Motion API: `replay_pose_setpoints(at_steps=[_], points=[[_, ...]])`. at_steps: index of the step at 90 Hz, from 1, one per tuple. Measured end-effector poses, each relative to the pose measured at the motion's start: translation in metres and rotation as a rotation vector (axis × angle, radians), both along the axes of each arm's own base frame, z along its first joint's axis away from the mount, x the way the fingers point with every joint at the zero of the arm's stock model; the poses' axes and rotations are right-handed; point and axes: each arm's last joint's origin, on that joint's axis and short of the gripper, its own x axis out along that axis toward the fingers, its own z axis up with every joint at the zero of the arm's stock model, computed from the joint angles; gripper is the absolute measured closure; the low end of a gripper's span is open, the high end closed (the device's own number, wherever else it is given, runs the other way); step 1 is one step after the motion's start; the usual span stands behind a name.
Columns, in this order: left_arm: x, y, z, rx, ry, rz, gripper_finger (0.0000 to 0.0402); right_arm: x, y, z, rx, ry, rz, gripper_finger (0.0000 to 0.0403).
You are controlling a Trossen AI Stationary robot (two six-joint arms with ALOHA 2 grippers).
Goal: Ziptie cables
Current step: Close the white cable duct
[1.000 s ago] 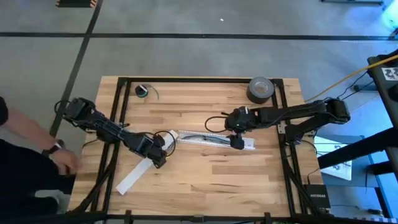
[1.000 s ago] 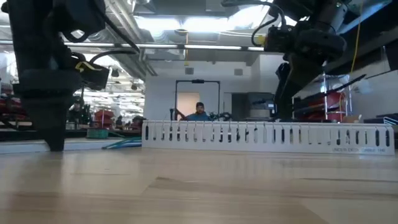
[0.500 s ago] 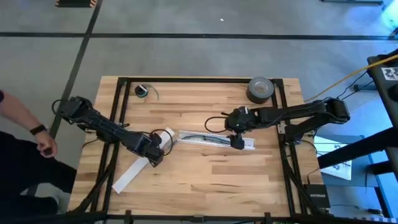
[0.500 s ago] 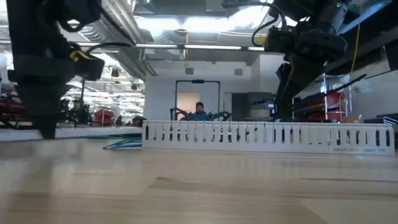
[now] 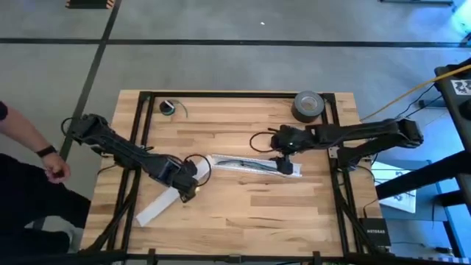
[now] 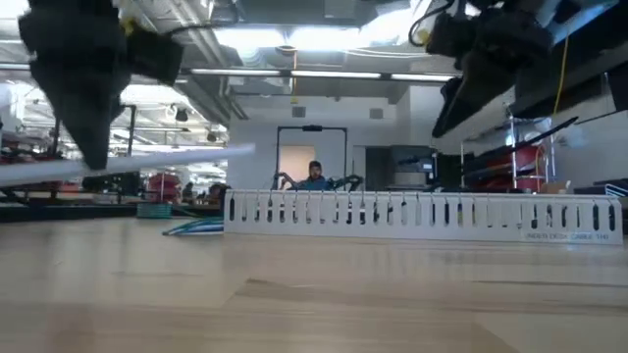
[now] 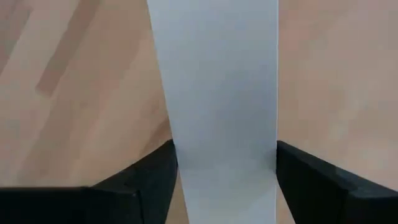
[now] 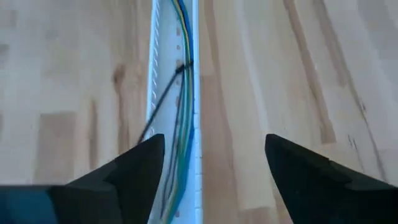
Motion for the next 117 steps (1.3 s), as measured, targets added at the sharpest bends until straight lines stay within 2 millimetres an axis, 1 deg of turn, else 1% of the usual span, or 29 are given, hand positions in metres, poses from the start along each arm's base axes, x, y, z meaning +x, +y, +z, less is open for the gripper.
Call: replay_pose_setpoints(at_steps=[7,13,20,25,32,45,57,73,82,95,104,117], points=[[0.006,-0.005,0.008,-0.022,-0.060,-0.031,0.0167,-0.004,0.003,0.006,0.086,-0.031,0.026,0.0136],[0.012,-0.008,0.012,-0.051,-0.125,-0.040,0.0167,-0.006,0.010,0.010,0.151,-0.046,0.066,0.0136],[0.020,-0.012,0.012,-0.073,-0.187,-0.048,0.0167,-0.007,0.024,0.011,0.187,-0.047,0.124,0.0136],[0.026,-0.013,0.009,-0.076,-0.202,-0.057,0.0167,-0.008,0.037,0.011,0.196,-0.043,0.165,0.0136],[0.034,-0.015,0.003,-0.080,-0.226,-0.070,0.0167,-0.009,0.054,0.011,0.175,-0.047,0.189,0.0136],[0.053,-0.020,-0.005,-0.088,-0.252,-0.115,0.0167,-0.016,0.079,0.010,0.111,-0.056,0.174,0.0136],[0.078,-0.030,-0.010,-0.059,-0.240,-0.209,0.0167,-0.024,0.098,0.011,0.083,-0.078,0.154,0.0136],[0.112,-0.046,-0.017,-0.019,-0.229,-0.350,0.0167,-0.025,0.120,0.008,0.109,-0.115,0.155,0.0136],[0.127,-0.053,-0.023,0.002,-0.223,-0.410,0.0167,-0.023,0.133,0.002,0.115,-0.117,0.165,0.0136],[0.143,-0.059,-0.029,0.014,-0.229,-0.437,0.0167,-0.017,0.151,-0.011,0.125,-0.102,0.182,0.0136],[0.148,-0.065,-0.033,0.018,-0.243,-0.463,0.0167,-0.012,0.162,-0.022,0.116,-0.098,0.194,0.0136],[0.149,-0.068,-0.037,0.023,-0.241,-0.488,0.0167,-0.001,0.175,-0.036,0.089,-0.137,0.200,0.0136]])
